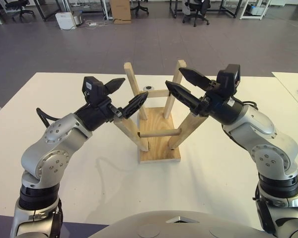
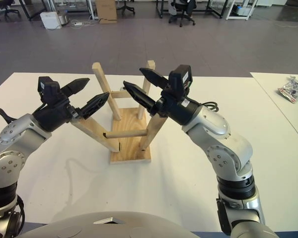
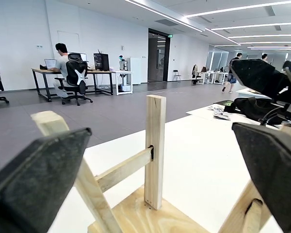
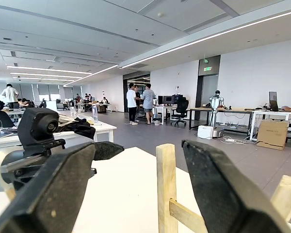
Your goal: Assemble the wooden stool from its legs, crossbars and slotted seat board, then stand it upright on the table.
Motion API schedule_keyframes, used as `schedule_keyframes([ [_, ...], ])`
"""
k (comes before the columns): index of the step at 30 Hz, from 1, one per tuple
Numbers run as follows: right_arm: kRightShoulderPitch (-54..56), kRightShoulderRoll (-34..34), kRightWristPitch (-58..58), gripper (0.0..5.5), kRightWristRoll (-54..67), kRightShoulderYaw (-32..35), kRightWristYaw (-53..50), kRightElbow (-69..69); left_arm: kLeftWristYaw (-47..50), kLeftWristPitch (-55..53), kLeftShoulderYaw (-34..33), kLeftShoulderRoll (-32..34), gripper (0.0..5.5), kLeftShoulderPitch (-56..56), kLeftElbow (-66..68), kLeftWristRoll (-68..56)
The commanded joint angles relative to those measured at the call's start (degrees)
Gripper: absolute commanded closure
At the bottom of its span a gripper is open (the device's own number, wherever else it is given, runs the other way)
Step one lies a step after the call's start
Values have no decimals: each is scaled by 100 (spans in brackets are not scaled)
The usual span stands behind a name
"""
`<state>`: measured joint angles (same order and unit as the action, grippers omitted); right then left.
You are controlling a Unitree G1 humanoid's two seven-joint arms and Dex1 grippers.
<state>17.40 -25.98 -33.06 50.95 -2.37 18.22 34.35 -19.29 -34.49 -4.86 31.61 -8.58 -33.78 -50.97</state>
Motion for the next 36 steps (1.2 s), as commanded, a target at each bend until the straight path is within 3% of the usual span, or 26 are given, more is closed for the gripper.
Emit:
schedule_keyframes([
  [1,-433,103,-477,217,-288,-431,-69,-464,-82,-376,642,-83,17,40,364,409],
  [6,-113,224,-439,217,-78,-69,-98,-415,27,24,440,-534,17,-434,318,363],
  [10,293,674,50,217,109,498,-522,-221,-200,703,298,-857,17,-184,-520,294],
  [14,411,898,265,217,321,994,-1007,131,48,1292,-520,-1097,17,176,-907,127],
  [17,256,983,404,217,124,1233,-1442,275,204,1575,-798,-1102,17,393,-887,509],
  [21,-697,973,656,217,-1169,1459,-2155,584,952,1886,-868,-1411,17,1509,-1114,1885],
  [24,-2594,999,1141,217,-2401,1301,-2116,924,1229,2843,-194,-1958,17,3344,-1841,3402],
  [28,-3892,1187,1751,217,-3282,844,-1955,1301,1528,3537,684,-2548,17,4592,-2132,4175],
  [32,-4001,770,1933,217,-3364,-279,-918,1614,1129,3509,1137,-2401,17,4522,-1979,3829],
  [36,-3653,546,1801,217,-3451,-421,-609,1496,1044,2800,1747,-2305,17,3968,-2026,3566],
])
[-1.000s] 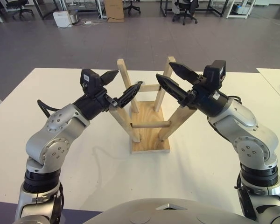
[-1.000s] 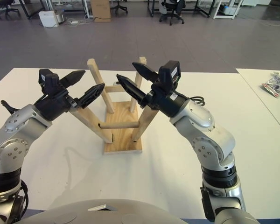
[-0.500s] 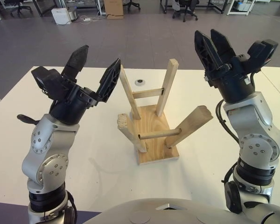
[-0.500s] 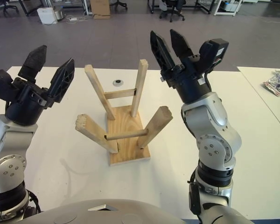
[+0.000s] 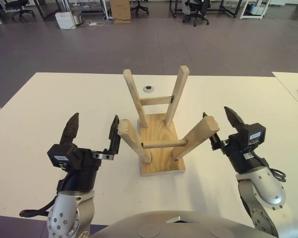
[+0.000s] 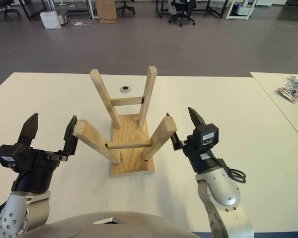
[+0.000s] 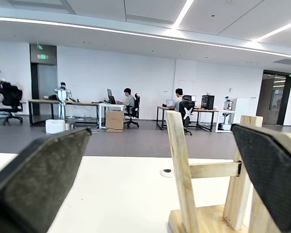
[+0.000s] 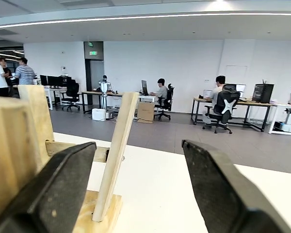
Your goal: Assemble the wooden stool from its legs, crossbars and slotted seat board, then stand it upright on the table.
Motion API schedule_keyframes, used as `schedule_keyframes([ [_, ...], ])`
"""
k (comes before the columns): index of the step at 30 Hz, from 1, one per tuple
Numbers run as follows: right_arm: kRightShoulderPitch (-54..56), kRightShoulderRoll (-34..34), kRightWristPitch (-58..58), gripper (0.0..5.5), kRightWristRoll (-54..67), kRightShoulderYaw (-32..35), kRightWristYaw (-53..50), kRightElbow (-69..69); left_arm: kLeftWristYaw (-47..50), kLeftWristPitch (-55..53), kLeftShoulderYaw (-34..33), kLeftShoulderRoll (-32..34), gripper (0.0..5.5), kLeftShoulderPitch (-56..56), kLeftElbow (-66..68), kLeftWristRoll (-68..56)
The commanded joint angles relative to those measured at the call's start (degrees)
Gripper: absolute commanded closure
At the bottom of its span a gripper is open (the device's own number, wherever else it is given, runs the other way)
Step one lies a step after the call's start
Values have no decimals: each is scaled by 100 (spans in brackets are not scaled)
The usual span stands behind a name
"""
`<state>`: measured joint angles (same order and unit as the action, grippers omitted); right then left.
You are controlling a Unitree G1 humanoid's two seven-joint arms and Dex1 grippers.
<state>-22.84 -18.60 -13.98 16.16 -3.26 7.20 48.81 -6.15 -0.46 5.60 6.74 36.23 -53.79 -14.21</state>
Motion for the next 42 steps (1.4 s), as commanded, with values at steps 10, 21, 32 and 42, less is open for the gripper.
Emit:
schedule_keyframes([
  [10,781,-51,-42,217,-309,-101,311,-416,-14,-1768,-53,544,17,-1283,-476,-890],
  [21,1784,199,-714,217,18,695,-25,-619,-715,-1098,-1352,932,17,-733,929,-1138],
  [32,4164,597,-2072,217,4739,1525,-1972,77,866,-1719,-2457,1690,17,-3435,255,-6310],
  [42,2048,-284,-2981,217,4106,467,-1858,-186,802,-3513,193,2021,17,-1129,853,-4493],
])
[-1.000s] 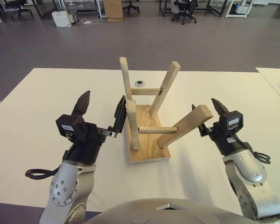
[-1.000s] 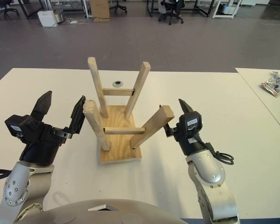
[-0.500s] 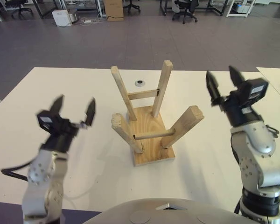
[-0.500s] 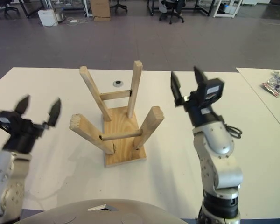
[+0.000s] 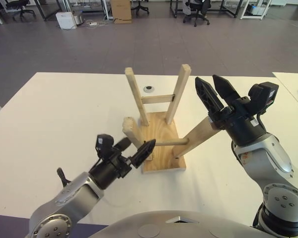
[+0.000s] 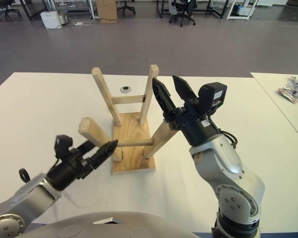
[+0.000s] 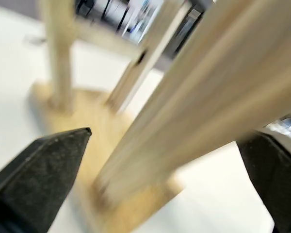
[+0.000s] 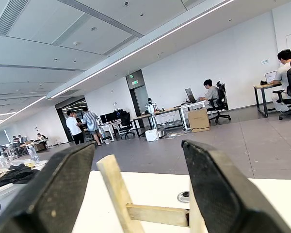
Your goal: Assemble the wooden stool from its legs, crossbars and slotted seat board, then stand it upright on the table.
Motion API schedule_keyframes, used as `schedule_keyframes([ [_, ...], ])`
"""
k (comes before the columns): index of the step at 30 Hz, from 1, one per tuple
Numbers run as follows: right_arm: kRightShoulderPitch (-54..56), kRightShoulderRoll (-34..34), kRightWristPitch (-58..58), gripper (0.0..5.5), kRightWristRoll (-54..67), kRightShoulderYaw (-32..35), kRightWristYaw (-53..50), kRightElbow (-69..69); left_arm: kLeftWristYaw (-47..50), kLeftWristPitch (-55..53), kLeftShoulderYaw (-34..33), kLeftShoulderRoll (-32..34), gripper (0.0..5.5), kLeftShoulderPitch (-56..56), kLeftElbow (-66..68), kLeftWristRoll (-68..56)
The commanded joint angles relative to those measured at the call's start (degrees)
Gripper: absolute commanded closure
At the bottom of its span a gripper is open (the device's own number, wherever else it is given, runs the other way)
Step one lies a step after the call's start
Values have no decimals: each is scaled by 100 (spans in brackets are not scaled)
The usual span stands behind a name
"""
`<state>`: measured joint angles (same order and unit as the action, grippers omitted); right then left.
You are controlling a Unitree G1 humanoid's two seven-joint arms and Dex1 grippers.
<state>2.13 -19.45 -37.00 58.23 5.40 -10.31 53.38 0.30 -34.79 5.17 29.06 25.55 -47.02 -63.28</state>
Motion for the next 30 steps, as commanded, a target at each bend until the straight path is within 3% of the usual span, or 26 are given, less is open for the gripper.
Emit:
schedule_keyframes([
  [1,-366,-206,-656,217,-101,-389,-113,-668,147,-68,245,-248,17,-62,174,483],
  [5,-164,-278,-519,217,-137,-353,45,-746,-797,444,-269,-58,17,-465,-45,675],
  [7,-78,-291,-454,217,-142,-359,128,-786,-1234,975,-1119,-53,17,-1110,-97,110],
  [9,-48,-277,-412,217,-176,-391,157,-819,-1130,1306,-1744,-13,17,-1982,-30,-313],
  [11,-15,-254,-382,217,-221,-445,189,-862,-865,1389,-1834,-36,17,-2801,83,-430],
  [17,134,-147,-289,217,-335,-641,219,-968,-53,542,-1018,2,17,-5192,1258,543],
  [19,124,-106,-265,217,-371,-699,216,-969,247,0,-774,7,17,-4836,1359,686],
  [21,157,-36,-227,217,-440,-741,205,-973,-183,-575,257,504,17,-3435,1088,1130],
  [23,230,5,-185,217,-488,-733,194,-1004,-510,-709,823,721,17,-2483,785,1451],
  [30,358,104,-80,217,-691,-767,279,-1148,-611,-87,556,502,17,-2705,1114,2091],
])
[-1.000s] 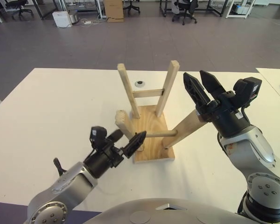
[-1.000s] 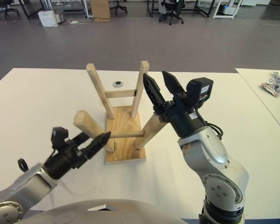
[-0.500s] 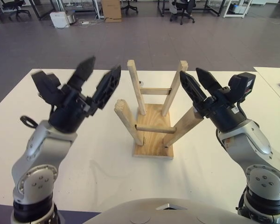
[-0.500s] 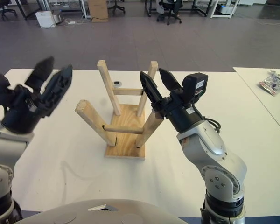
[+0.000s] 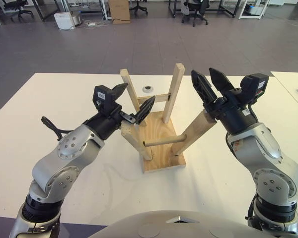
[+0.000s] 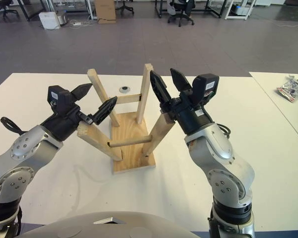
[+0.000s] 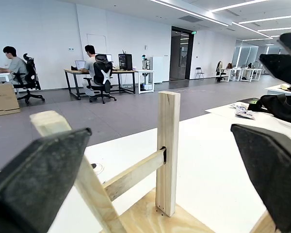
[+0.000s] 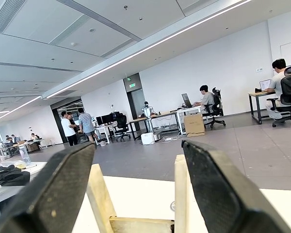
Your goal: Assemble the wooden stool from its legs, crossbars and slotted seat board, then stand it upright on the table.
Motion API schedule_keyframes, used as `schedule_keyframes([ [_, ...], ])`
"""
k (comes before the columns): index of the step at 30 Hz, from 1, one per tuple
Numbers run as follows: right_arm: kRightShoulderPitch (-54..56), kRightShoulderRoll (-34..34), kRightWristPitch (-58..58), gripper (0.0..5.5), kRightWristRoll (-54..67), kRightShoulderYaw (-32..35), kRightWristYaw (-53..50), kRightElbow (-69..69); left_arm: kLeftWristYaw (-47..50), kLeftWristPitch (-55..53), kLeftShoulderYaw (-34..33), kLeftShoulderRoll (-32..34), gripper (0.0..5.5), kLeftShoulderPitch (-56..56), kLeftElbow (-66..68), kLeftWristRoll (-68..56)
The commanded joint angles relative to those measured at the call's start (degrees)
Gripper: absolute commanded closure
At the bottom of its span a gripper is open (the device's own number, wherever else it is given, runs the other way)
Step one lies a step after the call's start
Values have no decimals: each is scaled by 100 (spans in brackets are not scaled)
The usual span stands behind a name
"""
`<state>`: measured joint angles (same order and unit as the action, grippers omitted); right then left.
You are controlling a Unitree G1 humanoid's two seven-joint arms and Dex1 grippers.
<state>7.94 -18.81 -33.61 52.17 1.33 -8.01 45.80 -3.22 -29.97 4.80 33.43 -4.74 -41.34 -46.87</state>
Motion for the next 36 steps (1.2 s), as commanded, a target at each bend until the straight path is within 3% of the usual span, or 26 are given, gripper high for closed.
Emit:
schedule_keyframes([
  [1,-214,54,-416,217,-108,-362,60,-398,-271,-516,502,79,17,177,580,544],
  [7,-294,134,-428,217,-169,-381,27,-310,103,-892,-697,152,17,-1251,250,115],
  [13,-571,242,-404,217,-235,-411,-141,-110,1790,-1732,-1719,144,17,-2288,-420,-2167],
  [16,-605,316,-408,217,-281,-474,-179,-79,2746,-1440,-1518,-207,17,-1997,-453,-3573],
  [19,-580,341,-434,217,-298,-476,-141,-111,2637,-1526,-653,-255,17,-960,-783,-4384],
  [23,-484,377,-441,217,-304,-481,-121,-169,1123,-1770,449,854,17,749,-428,-1981],
  [27,-427,394,-436,217,-313,-482,-130,-190,264,-1010,565,1123,17,782,73,-582],
  [30,-420,378,-427,217,-353,-515,-86,-225,36,-657,554,937,17,579,103,-193],
  [36,-280,285,-401,217,-357,-403,82,-373,-299,-134,-117,293,17,-27,-205,-1187],
])
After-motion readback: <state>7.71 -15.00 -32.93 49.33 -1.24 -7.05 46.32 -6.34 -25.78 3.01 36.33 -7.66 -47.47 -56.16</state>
